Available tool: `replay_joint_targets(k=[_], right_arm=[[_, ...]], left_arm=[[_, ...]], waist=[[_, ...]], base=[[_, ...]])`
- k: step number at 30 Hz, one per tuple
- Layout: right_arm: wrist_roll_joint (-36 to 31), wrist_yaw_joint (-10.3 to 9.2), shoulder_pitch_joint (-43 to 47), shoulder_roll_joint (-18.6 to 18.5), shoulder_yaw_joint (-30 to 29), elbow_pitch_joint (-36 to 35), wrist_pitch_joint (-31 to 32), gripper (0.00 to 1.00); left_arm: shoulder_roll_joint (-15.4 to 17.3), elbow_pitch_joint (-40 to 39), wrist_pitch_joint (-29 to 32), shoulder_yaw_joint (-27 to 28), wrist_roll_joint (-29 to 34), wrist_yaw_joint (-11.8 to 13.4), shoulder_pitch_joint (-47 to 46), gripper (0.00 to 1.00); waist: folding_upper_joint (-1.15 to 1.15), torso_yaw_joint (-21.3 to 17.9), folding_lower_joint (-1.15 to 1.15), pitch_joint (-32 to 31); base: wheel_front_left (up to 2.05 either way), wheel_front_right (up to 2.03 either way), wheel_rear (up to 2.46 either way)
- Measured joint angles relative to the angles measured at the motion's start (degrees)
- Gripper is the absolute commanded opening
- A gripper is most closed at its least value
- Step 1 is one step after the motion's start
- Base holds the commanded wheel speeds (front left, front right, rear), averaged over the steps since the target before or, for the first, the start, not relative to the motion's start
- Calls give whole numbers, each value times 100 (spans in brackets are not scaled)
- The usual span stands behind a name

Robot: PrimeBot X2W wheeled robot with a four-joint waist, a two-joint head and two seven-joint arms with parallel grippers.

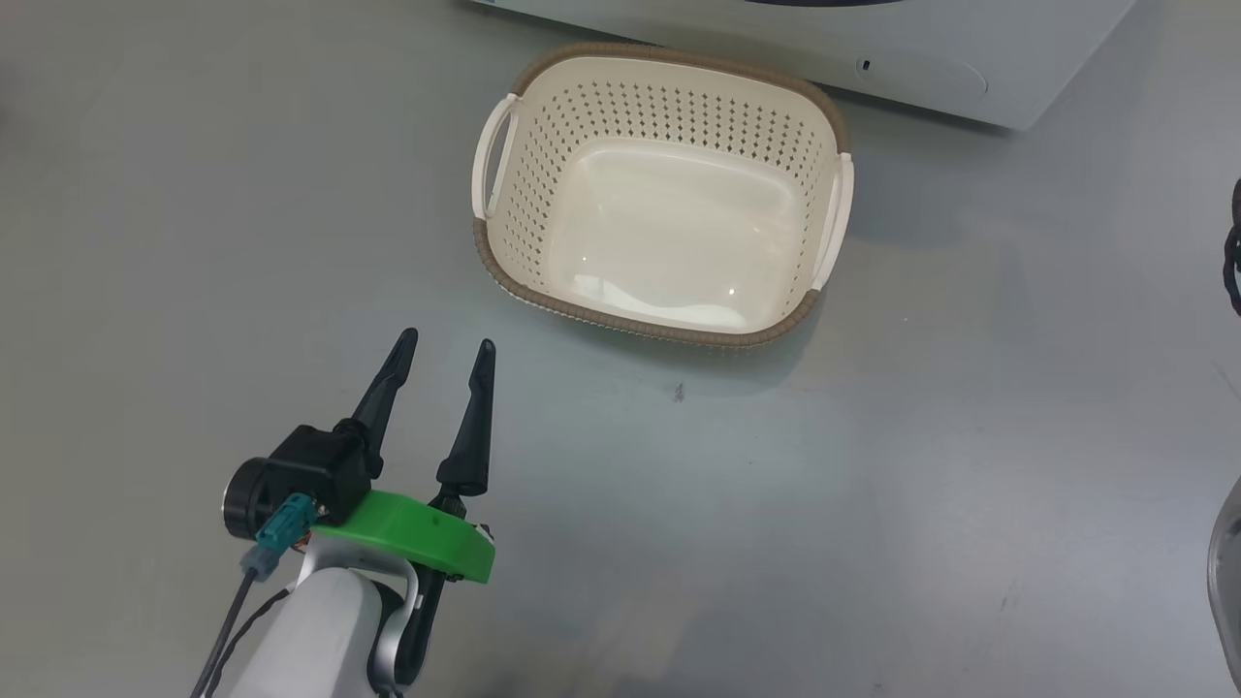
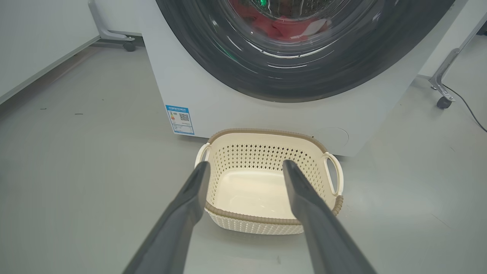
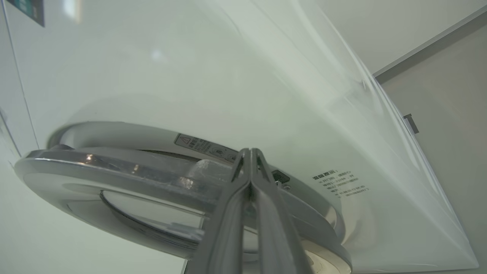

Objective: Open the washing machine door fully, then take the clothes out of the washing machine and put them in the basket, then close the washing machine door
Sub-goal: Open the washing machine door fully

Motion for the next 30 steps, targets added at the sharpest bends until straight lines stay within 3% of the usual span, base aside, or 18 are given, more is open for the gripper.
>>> replay_joint_targets(k=[12, 30], right_arm=[[687, -164, -544, 86, -181, 550, 688, 0], [1083, -392, -1243, 12, -348, 1077, 1482, 0]], left_arm=[[-11, 26, 0, -65, -153, -1, -124, 100], [-24, 48, 0, -194, -146, -1, -148, 100]], waist=[[0, 227, -1, 208], [0, 231, -1, 361]], base=[[0, 0, 0], [0, 0, 0]])
